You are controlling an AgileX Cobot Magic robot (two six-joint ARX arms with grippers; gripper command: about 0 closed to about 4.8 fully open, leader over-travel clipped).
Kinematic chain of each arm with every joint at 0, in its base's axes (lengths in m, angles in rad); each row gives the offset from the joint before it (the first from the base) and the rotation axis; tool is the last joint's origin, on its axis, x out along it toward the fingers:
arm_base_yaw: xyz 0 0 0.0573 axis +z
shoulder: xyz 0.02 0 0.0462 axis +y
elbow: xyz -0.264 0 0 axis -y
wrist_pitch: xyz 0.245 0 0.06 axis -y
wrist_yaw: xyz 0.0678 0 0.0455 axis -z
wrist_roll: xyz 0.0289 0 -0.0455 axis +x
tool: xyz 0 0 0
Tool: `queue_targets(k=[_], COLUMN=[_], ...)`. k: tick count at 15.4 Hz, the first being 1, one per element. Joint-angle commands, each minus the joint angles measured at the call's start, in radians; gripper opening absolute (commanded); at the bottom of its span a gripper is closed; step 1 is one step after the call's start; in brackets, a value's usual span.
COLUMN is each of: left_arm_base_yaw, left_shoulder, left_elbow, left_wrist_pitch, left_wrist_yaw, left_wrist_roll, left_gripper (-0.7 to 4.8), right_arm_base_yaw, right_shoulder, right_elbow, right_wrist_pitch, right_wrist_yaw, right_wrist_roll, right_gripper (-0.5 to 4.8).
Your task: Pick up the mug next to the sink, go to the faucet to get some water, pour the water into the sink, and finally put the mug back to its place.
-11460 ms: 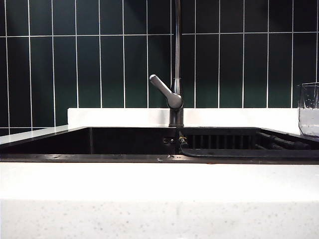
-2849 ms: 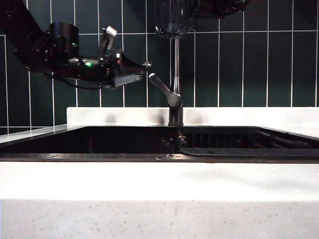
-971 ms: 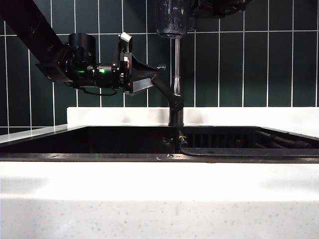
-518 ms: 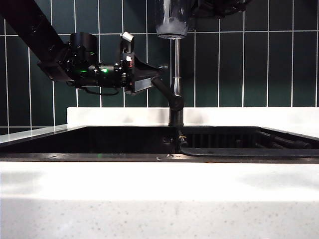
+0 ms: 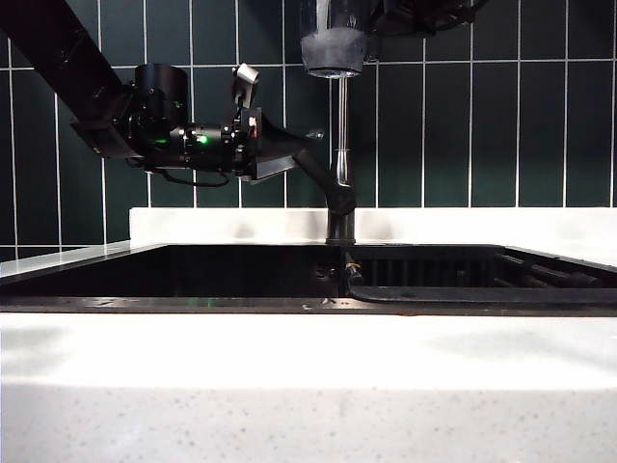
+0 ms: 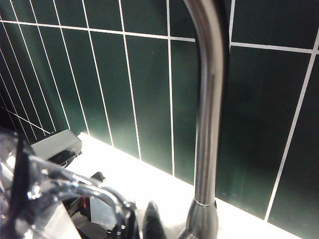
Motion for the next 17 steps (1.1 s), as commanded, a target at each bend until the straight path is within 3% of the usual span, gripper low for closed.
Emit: queue_targets(k=[1, 11, 14, 17], left_arm_base_yaw=[-0.001, -0.001, -0.001, -0.001], left_shoulder=[-0.007, -0.007, -0.007, -0.008], left_elbow=[0.004, 0.004, 0.005, 0.006], left_wrist_pitch=[-0.074, -0.086, -0.086, -0.079], left_wrist_yaw=[-0.023, -0.074, -0.269, -0.319], left_wrist_roll=[0.097, 0.129, 0.135, 0.138], left_gripper=[3.33, 3.32, 2.87, 2.87], right_arm_base_yaw=[0.001, 0.001, 0.001, 0.001], right_shoulder=[-0.007, -0.007, -0.007, -0.007], right_elbow=[0.007, 0.007, 0.007, 0.007], right_wrist_pitch=[0.034, 0.034, 0.034, 0.035], right_wrist_yaw=[-0.007, -0.008, -0.023, -0.025], right_wrist_roll=[0.004, 0.004, 0.004, 0.004], right_gripper=[-0.02, -0.02, -0.02, -0.02])
